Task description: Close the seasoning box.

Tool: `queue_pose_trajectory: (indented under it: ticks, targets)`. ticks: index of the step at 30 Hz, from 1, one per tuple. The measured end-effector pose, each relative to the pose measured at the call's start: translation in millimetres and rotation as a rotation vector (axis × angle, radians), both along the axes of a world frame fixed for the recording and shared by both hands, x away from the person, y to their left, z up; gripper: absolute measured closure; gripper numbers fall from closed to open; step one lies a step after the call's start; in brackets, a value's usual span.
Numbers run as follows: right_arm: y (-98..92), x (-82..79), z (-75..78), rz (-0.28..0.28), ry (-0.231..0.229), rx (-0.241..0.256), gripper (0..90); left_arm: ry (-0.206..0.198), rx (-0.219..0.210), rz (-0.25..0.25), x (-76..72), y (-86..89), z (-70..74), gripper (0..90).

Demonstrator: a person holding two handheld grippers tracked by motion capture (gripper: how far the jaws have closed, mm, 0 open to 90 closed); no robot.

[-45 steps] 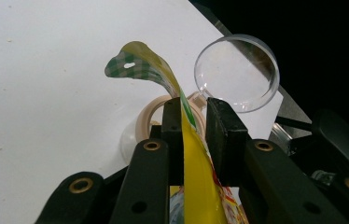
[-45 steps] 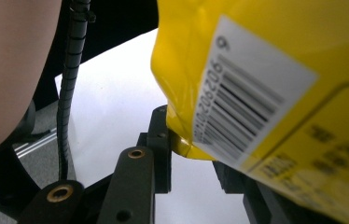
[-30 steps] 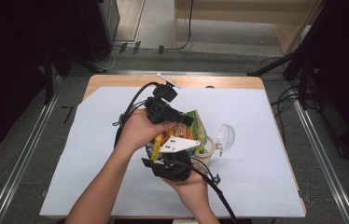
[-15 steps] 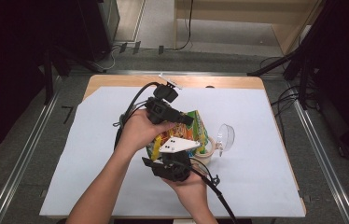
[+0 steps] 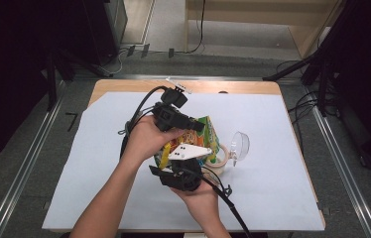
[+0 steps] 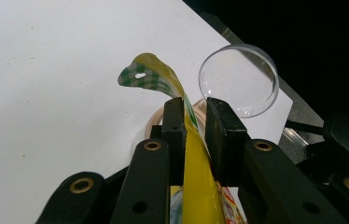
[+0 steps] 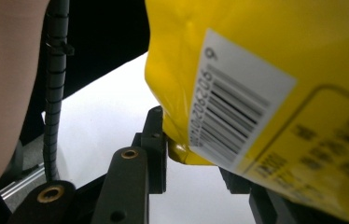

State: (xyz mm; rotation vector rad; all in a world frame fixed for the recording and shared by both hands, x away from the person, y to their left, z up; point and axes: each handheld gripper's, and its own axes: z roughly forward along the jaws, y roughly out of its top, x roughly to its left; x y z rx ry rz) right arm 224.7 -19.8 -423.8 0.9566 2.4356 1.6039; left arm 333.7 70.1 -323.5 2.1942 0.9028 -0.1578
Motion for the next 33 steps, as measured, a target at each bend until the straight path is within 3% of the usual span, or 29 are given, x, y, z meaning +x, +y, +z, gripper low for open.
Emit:
queue_pose_trajectory:
  ticks: [9,16,25,33]
  targets:
    - [-3.3,1.8,-3.1,0.017,-0.01,0.003,69.1,0.009,0.014,0.007,1.3,-4.5,-1.8,78.8]
    - [-5.2,5.5,0.1,0.058,-0.031,-0.051,69.8,0.041,0.001,0.019,9.0,-2.6,-3.8,79.0]
    - [-3.4,5.1,-0.8,0.035,-0.044,-0.008,69.8,0.036,0.023,0.013,9.4,-4.0,-0.3,79.9]
    - [-5.1,3.6,-5.4,0.036,-0.055,0.018,69.8,0.04,0.009,0.013,9.0,-3.5,-2.5,79.9]
